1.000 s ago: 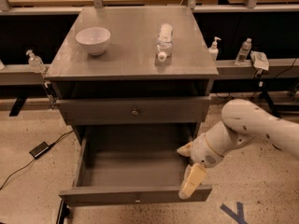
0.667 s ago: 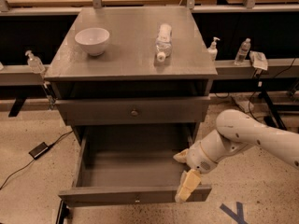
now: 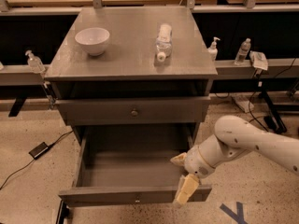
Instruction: Close middle drawer
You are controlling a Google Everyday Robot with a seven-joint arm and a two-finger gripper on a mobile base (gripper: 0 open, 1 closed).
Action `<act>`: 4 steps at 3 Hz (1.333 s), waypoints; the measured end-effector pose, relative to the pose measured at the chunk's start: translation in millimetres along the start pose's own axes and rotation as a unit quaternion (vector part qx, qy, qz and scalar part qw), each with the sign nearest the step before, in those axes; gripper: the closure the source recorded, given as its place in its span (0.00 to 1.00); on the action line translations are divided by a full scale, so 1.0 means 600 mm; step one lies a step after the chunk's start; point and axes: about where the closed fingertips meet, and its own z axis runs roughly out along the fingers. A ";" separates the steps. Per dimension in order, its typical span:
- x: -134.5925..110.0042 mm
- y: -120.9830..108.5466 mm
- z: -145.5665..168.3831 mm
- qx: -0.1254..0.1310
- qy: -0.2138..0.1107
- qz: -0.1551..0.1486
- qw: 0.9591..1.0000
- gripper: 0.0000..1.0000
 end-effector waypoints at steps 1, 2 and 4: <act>0.014 0.024 0.062 -0.004 -0.016 -0.025 1.000 0.00; 0.024 0.046 0.137 -0.008 -0.016 -0.049 0.999 0.14; 0.043 0.053 0.208 0.007 -0.007 -0.075 0.997 0.59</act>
Offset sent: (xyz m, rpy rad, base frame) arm -0.0679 0.0801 -0.1064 0.0482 -0.0991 0.1227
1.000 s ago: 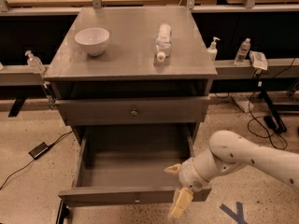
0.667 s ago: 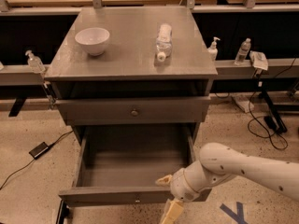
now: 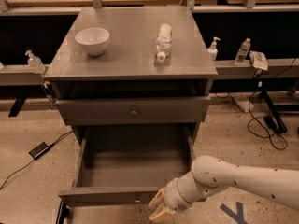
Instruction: Close middle drawer
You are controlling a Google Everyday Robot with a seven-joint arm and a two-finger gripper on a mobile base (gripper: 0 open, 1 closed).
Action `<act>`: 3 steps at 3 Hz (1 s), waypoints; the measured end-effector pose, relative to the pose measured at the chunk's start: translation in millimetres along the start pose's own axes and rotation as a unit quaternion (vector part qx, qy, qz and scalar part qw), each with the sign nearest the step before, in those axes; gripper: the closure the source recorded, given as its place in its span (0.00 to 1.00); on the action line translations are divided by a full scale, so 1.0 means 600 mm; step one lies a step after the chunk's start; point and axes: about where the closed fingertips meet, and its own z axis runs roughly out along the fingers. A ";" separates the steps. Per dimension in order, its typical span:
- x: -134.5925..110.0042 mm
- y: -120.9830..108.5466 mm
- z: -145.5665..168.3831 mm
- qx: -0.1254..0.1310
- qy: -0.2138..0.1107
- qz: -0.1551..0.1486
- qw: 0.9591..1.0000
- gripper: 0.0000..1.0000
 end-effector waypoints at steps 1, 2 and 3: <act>-0.001 0.000 0.000 -0.001 0.000 0.000 1.000 0.83; 0.003 -0.001 0.007 0.001 0.001 0.001 1.000 1.00; 0.034 0.001 0.037 0.046 0.007 -0.011 0.999 1.00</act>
Offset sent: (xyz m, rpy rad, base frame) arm 0.0016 0.0001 -0.0107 -0.0069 -0.0056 -0.0138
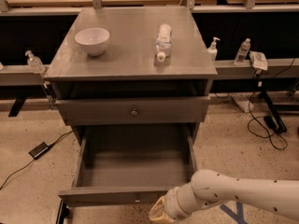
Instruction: Close middle drawer
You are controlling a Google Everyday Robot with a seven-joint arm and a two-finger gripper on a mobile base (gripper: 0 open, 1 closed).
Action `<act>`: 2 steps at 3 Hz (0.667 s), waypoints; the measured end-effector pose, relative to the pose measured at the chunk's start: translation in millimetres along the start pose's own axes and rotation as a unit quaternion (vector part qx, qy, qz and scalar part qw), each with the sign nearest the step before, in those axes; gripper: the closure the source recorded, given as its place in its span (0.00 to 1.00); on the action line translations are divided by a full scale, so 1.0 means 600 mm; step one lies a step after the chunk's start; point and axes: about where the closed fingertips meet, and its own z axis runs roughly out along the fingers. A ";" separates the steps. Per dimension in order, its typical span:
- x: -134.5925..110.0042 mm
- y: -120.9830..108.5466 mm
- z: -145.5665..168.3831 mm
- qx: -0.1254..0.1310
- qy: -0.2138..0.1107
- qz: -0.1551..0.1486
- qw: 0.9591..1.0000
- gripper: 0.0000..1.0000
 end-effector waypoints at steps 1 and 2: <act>0.025 -0.031 0.016 0.053 0.008 -0.003 0.999 1.00; 0.051 -0.061 0.025 0.077 0.001 0.002 0.997 1.00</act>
Offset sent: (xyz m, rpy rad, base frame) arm 0.0554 -0.0293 -0.0531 -0.0037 -0.1424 -0.1455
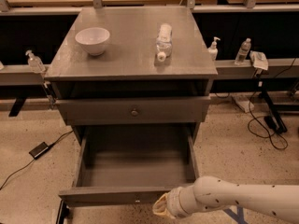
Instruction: Close middle drawer
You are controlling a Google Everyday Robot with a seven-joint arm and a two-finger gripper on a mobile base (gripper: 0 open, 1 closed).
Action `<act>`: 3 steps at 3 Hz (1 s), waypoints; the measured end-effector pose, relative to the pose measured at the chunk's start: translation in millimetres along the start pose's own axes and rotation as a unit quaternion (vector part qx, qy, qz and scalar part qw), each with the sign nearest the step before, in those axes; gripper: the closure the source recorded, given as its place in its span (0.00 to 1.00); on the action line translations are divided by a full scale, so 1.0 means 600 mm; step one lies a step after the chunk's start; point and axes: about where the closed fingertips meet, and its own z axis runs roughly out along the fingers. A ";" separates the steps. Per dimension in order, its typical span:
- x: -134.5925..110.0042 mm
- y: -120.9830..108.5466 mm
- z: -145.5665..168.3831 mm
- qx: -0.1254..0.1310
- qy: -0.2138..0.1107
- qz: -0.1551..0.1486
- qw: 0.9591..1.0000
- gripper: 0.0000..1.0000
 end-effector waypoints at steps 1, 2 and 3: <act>0.029 -0.027 0.008 0.010 -0.008 0.011 1.000 1.00; 0.057 -0.062 0.007 0.028 -0.015 0.021 0.999 1.00; 0.057 -0.066 0.006 0.029 -0.015 0.019 0.999 1.00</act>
Offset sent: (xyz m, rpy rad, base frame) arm 0.0579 -0.0494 -0.0337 0.0378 -0.0451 -0.1126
